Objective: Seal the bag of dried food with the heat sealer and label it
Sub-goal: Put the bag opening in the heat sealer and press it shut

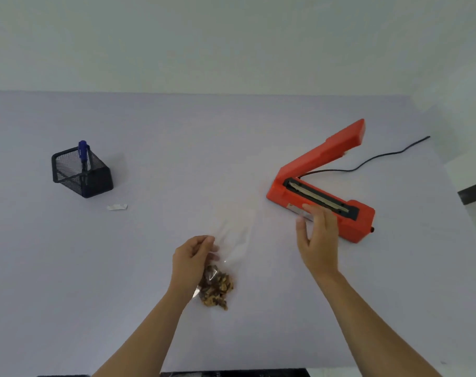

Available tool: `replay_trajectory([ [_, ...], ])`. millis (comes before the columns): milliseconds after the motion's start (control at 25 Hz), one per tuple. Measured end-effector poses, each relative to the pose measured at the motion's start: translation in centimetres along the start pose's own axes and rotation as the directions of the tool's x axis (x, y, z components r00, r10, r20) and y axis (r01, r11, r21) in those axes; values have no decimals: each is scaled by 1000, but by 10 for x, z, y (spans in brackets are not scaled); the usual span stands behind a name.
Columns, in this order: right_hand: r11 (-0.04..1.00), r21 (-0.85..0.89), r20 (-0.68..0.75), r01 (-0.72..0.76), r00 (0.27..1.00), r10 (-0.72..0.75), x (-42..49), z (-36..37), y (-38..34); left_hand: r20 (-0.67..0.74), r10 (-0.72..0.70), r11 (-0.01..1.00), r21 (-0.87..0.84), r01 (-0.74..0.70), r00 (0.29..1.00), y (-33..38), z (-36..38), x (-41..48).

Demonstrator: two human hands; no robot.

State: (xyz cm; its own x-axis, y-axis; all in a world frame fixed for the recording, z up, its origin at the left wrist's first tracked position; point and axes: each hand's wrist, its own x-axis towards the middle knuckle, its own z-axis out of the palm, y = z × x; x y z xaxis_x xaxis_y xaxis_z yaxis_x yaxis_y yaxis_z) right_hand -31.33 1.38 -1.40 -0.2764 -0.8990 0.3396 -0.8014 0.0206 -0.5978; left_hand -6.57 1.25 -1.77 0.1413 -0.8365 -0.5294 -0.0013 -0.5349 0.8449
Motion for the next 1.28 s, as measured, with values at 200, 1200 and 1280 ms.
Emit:
replay_trajectory([
  [200,947,-279,4,-157,986,165,9,-54,62,251,-37,999,-15,42,967,19,41,-18],
  [1200,908,-346,268,-237,903,337,13,-60,92,190,89,959,248,-136,978,38,159,-9],
  [1280,925,-273,242,-264,912,332,19,-66,89,191,97,952,267,-147,977,40,159,-8],
])
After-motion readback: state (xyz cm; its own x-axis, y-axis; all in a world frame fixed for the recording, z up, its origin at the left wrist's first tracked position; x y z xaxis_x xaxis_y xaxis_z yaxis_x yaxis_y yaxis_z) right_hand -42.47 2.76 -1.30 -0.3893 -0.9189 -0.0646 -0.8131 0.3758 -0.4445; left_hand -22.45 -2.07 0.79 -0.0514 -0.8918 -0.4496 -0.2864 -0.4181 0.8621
